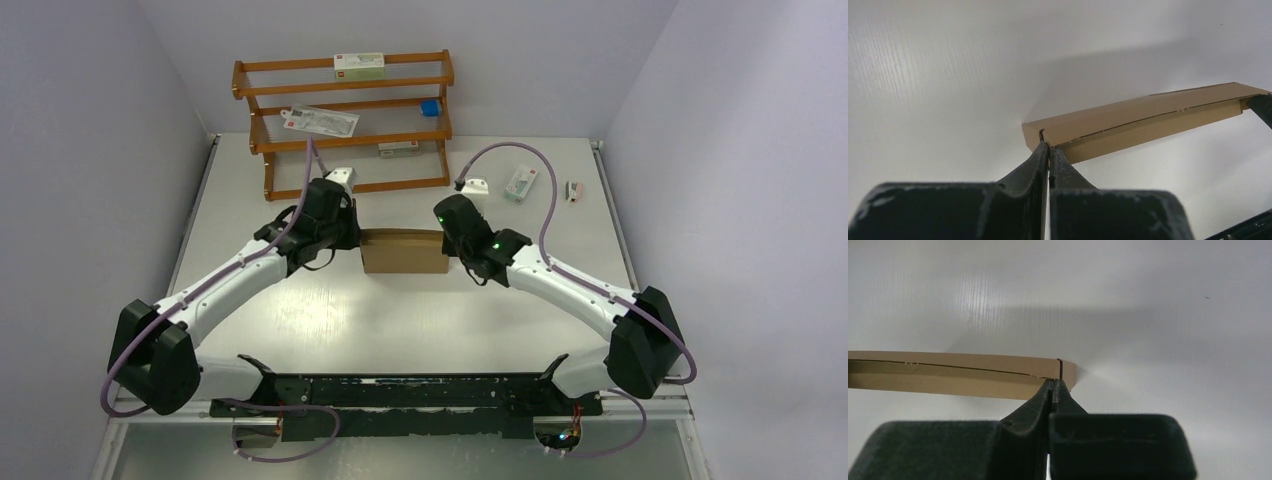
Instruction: Fold the paper box
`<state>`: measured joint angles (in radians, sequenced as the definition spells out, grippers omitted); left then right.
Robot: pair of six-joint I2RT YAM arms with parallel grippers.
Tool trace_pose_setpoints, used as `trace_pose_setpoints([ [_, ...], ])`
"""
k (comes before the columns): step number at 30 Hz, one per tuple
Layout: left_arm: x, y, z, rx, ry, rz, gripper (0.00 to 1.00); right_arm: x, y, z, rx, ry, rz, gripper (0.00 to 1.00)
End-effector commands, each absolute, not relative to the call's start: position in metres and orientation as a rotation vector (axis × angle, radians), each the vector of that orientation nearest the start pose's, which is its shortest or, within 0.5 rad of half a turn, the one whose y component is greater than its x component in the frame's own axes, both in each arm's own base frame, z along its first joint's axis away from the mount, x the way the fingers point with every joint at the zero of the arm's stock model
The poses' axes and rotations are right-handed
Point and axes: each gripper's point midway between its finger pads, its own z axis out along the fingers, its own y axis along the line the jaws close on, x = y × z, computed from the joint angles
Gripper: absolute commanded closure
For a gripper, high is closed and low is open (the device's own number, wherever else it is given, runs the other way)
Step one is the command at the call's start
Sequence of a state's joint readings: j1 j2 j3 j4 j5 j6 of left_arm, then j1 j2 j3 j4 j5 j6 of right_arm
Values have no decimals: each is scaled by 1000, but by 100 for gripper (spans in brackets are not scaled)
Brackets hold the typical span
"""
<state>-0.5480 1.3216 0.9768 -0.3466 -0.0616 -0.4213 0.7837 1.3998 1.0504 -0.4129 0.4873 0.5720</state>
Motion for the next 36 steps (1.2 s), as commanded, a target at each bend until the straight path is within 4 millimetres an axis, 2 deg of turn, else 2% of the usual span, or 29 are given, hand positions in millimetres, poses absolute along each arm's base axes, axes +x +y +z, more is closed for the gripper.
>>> trace_pose_setpoints([
  [1, 302, -204, 135, 82, 2329, -436, 95, 299, 221, 136, -9, 2261, 161, 100],
  [5, 300, -204, 127, 84, 2323, -404, 95, 298, 222, 132, -10, 2258, 162, 100],
  [8, 299, -197, 118, 86, 2307, -348, 95, 297, 219, 130, -11, 2256, 159, 100],
  [10, 298, -192, 113, 87, 2298, -329, 95, 296, 220, 136, -16, 2245, 180, 98],
  [14, 294, -191, 104, 92, 2300, -330, 95, 293, 228, 155, -29, 2203, 277, 88],
  [20, 293, -192, 101, 102, 2303, -309, 95, 292, 230, 193, 20, 2138, 385, 57],
  [24, 294, -193, 102, 116, 2296, -302, 95, 297, 218, 203, 145, 2128, 430, 34],
  [26, 293, -193, 102, 122, 2294, -292, 95, 303, 214, 205, 199, 2117, 475, 29],
  [33, 293, -194, 104, 133, 2278, -294, 95, 324, 206, 207, 405, 2076, 645, 31],
  [36, 292, -195, 104, 139, 2275, -291, 95, 331, 206, 202, 463, 2068, 684, 33],
])
